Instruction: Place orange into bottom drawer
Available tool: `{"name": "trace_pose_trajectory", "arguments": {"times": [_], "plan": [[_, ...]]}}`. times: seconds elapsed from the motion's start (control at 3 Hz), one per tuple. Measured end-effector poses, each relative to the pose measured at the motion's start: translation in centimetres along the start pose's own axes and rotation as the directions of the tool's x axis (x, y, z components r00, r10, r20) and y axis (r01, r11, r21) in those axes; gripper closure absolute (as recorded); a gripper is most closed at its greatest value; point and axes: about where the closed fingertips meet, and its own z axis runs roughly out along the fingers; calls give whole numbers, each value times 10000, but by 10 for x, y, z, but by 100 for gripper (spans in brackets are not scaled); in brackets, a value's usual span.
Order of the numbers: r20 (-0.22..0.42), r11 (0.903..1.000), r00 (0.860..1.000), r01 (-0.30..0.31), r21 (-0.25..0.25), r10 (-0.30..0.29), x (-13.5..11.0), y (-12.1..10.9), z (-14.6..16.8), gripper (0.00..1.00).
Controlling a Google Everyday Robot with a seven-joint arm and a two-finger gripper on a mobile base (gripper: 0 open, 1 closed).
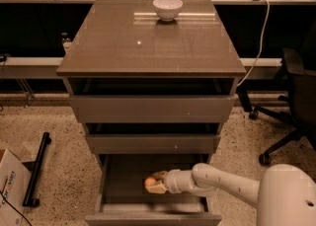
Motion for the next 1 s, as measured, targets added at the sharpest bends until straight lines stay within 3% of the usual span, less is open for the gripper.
{"name": "trace_pose_trajectory", "arguments": {"times": [0.67, 1.0], "plan": [[-370, 9995, 9989, 290, 153, -284, 22, -6, 27, 100], [-467, 9996, 9988, 153, 217, -143, 49, -17, 51, 100]]}}
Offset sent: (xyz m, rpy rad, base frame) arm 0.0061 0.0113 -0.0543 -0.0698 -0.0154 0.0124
